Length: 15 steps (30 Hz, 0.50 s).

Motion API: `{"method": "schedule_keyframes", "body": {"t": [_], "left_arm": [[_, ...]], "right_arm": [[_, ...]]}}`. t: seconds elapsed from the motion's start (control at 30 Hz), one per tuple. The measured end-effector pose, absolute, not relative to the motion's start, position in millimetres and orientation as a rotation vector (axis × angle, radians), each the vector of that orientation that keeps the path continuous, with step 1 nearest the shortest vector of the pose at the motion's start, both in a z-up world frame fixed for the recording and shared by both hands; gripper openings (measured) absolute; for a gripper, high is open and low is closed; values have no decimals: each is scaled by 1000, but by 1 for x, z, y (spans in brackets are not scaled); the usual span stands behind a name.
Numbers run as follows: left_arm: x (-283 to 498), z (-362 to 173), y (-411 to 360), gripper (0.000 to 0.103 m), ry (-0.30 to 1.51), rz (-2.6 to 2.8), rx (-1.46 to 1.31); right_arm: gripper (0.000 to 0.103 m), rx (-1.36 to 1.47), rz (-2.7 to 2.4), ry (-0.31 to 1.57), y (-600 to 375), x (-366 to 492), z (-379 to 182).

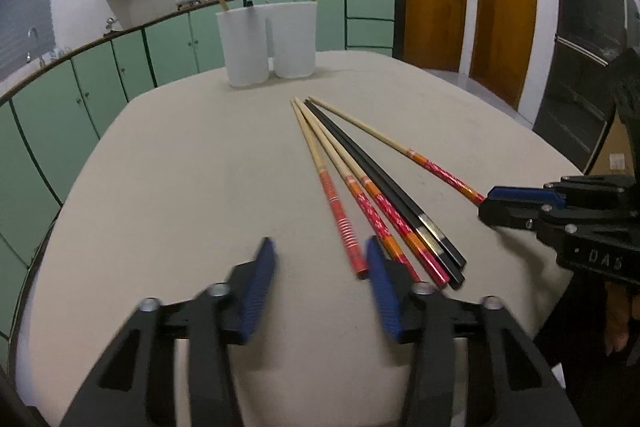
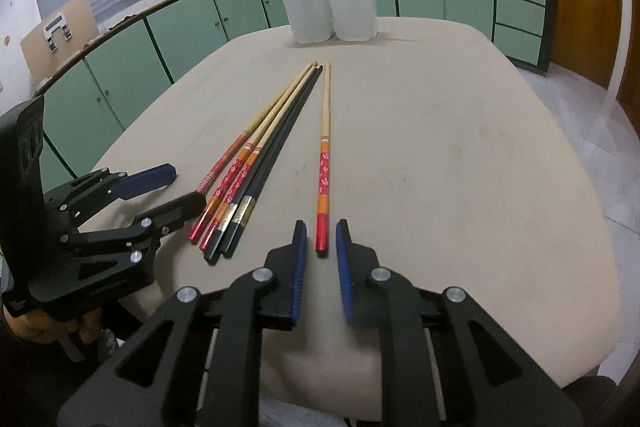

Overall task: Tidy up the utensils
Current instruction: 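Grasp a red-orange chopstick with the right gripper while the left grasps a red chopstick, then lift the red chopsticks and carry them toward the white holder with both grippers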

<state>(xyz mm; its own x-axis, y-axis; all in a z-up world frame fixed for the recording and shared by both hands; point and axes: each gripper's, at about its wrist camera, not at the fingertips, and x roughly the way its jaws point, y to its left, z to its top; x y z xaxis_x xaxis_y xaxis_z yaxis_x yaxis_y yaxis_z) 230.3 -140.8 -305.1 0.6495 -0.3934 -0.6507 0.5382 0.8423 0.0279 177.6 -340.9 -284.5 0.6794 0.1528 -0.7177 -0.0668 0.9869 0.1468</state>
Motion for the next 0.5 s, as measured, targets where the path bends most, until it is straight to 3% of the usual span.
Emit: {"method": "schedule_keyframes", "body": {"t": [0.03,0.1,0.17,0.3,0.5], "left_arm": [[230,-305,-140,21,677,-532,222],[231,-304,-137,7,672,-513,211],[232,-305,-134,6,670,-490,193],[230,-304,-130,6,664,-430,181],[226,-301,-118,6,695,-378,167]], "right_arm": [[16,102,114,808,-339,179,-285],[13,93,88,793,-335,181,-286],[6,92,48,779,-334,182,-286],[5,94,-20,763,-334,181,-285],[13,112,-8,771,-336,179,-285]]}}
